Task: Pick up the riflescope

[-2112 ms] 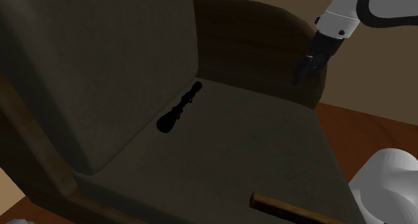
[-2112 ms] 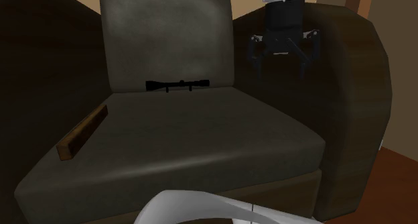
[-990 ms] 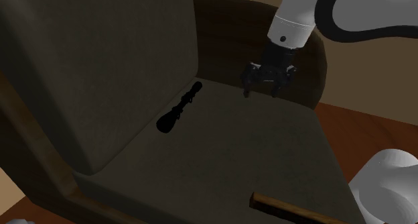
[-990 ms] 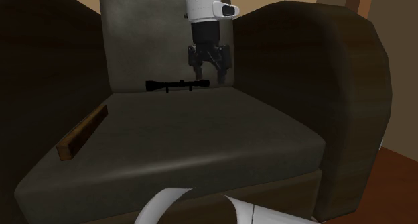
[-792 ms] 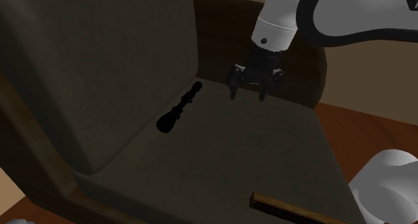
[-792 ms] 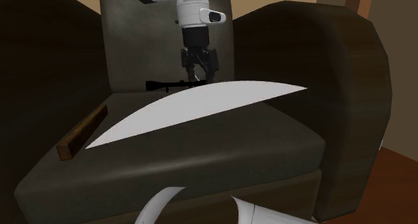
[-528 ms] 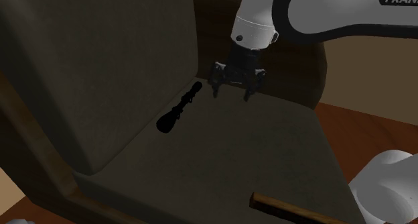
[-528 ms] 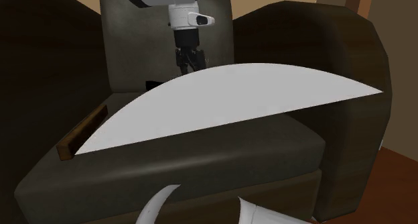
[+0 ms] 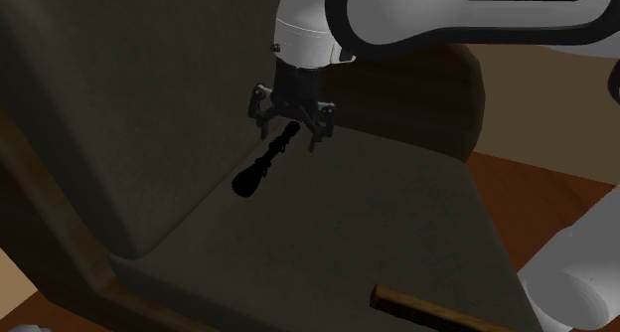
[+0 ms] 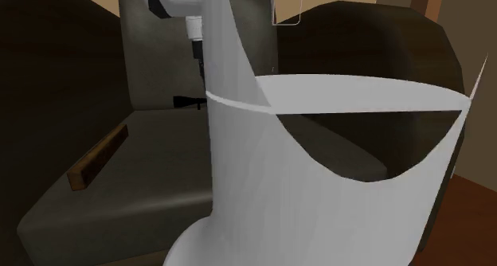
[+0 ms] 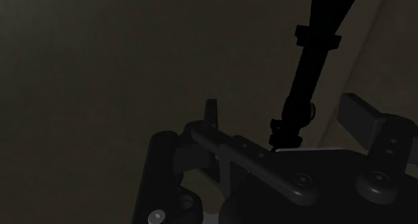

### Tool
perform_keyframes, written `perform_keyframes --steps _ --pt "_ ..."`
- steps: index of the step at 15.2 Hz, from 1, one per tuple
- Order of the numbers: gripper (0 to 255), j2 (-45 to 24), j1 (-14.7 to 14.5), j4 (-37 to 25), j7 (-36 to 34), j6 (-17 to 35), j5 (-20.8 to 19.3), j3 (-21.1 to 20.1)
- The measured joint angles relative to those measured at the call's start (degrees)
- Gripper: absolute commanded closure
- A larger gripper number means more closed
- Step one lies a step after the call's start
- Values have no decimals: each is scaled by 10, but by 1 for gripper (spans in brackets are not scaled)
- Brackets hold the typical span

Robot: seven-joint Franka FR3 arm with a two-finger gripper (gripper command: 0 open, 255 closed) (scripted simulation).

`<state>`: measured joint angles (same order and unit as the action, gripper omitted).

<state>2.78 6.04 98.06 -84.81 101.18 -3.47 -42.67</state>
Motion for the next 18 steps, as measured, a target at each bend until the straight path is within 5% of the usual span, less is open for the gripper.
perform_keyframes --steps 3,10,11,18 --pt "0 -58 -14 -60 -67 -32 -49 -17" --pt "0 -37 -17 -25 -88 8 -61 -15" --pt "255 -34 -16 -22 -87 9 -59 -14" --pt "255 -66 -16 -22 -82 27 -53 -15"
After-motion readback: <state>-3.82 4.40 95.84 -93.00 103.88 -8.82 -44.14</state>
